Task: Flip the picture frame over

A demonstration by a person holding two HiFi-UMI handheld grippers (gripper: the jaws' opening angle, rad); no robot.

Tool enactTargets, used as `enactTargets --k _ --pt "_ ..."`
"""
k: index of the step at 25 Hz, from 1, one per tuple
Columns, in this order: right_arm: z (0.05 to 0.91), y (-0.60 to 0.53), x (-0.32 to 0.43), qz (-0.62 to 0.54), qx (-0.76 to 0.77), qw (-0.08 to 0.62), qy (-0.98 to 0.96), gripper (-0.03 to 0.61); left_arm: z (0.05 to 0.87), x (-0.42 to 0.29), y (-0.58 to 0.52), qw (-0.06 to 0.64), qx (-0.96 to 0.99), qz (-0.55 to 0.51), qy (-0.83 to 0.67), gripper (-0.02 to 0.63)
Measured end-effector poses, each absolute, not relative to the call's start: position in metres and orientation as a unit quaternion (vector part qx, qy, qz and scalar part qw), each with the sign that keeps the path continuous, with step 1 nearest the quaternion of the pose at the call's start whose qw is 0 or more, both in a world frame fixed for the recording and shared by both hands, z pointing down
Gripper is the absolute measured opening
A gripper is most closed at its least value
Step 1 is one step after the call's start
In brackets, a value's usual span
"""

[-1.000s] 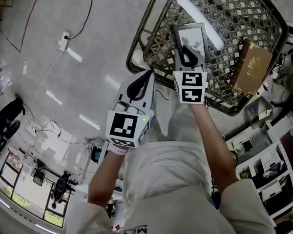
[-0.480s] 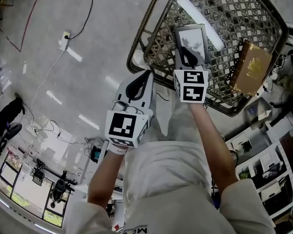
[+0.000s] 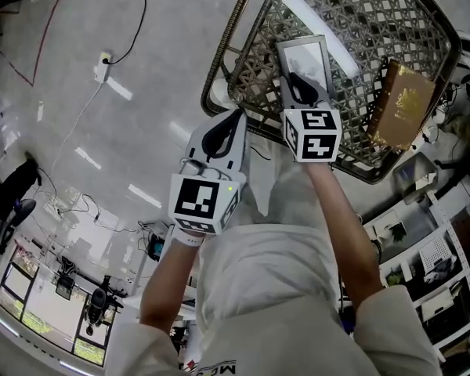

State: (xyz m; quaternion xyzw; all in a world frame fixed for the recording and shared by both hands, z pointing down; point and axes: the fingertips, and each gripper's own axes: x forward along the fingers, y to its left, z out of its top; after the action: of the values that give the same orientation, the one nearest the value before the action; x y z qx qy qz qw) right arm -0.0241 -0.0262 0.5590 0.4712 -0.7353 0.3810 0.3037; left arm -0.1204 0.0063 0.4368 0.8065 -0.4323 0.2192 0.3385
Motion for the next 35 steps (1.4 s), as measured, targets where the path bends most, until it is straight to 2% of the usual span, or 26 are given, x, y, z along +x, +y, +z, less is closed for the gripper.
enactTargets --k 9,27,35 --pt "0.535 -0.031 -0.023 0.445 0.449 0.213 -0.745 0.074 0.433 -0.118 0.003 0.334 0.809 0.217 -0.432 0.025" --pt "0.505 -0.042 -0.009 0.517 0.391 0.079 -0.758 0.074 0.432 -0.092 -0.004 0.330 0.819 0.224 -0.413 0.025" --pt "0.491 -0.047 0.006 0.574 0.347 -0.017 -0.741 0.074 0.433 -0.068 -0.006 0.324 0.828 0.233 -0.393 0.025"
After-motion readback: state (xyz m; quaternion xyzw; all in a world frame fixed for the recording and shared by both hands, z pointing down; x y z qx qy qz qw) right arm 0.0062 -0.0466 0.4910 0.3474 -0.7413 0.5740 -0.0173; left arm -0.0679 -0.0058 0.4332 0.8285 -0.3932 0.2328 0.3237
